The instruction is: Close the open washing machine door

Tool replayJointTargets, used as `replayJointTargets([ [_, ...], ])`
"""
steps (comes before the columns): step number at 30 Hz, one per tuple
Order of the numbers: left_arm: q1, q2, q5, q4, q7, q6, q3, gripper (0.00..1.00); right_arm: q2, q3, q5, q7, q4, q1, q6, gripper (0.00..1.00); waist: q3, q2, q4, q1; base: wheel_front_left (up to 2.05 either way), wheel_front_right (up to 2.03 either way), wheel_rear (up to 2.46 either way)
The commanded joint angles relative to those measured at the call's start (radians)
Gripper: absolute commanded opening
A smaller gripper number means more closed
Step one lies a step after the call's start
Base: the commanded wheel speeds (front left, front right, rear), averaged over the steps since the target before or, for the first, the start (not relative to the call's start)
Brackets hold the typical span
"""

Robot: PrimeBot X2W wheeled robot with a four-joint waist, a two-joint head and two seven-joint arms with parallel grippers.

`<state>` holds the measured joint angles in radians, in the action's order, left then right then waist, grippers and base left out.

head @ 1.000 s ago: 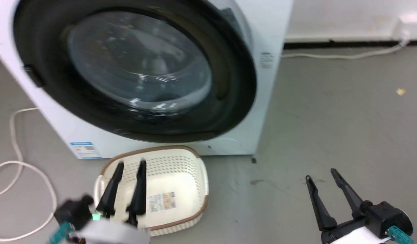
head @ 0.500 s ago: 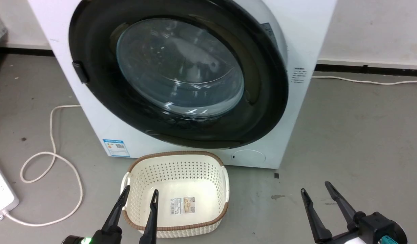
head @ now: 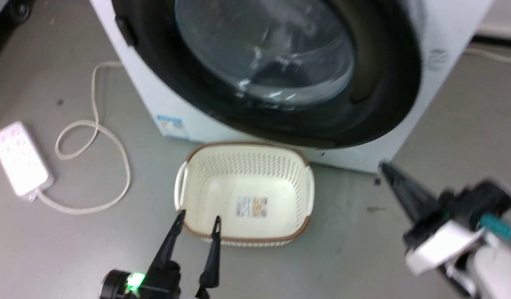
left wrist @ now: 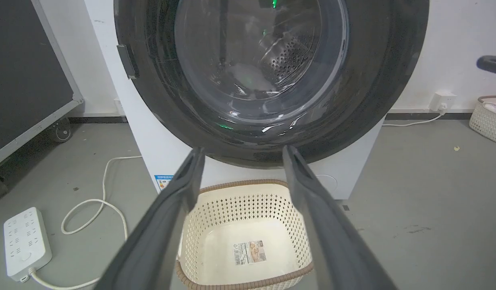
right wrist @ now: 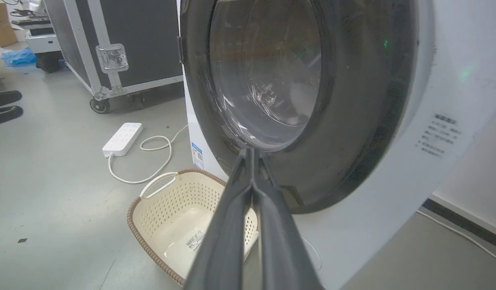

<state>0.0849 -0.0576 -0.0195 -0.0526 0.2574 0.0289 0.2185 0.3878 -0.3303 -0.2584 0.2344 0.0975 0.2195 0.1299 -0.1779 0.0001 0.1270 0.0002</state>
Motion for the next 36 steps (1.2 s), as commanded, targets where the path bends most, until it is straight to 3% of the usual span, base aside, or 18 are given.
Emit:
replayJointTargets([
  [1, -0.024, 0.003, 0.004, 0.004, 0.004, 0.011, 0.015, 1.0, 0.038, -0.025, -0.032, -0.01, 0.008, 0.063, 0.001, 0.0, -0.077, -0.0001, 0.064, -0.0002, 0.0, 0.0, 0.0],
  [7, -0.078, 0.006, -0.006, 0.01, 0.004, 0.04, 0.072, 1.0, 0.192, -0.155, -0.179, -0.077, 0.074, 0.293, 0.001, 0.0, -0.158, -0.0001, 0.122, -0.0002, 0.0, 0.0, 0.0],
  [15, -0.128, 0.007, -0.02, -0.001, 0.004, 0.077, 0.113, 1.0, 0.282, -0.176, -0.294, -0.096, 0.252, 0.515, 0.001, 0.0, -0.208, -0.0001, 0.166, -0.0002, 0.0, 0.0, 0.0],
  [26, -0.141, 0.007, -0.028, -0.009, 0.004, 0.103, 0.133, 1.0, 0.266, -0.103, -0.321, -0.065, 0.485, 0.668, 0.001, 0.0, -0.224, -0.0001, 0.165, -0.0002, 0.0, 0.0, 0.0],
  [36, -0.147, 0.007, -0.026, 0.002, 0.004, 0.099, 0.117, 1.0, 0.21, -0.13, -0.329, -0.015, 0.554, 0.663, 0.001, 0.0, -0.169, -0.0001, 0.122, -0.0002, 0.0, 0.0, 0.0],
])
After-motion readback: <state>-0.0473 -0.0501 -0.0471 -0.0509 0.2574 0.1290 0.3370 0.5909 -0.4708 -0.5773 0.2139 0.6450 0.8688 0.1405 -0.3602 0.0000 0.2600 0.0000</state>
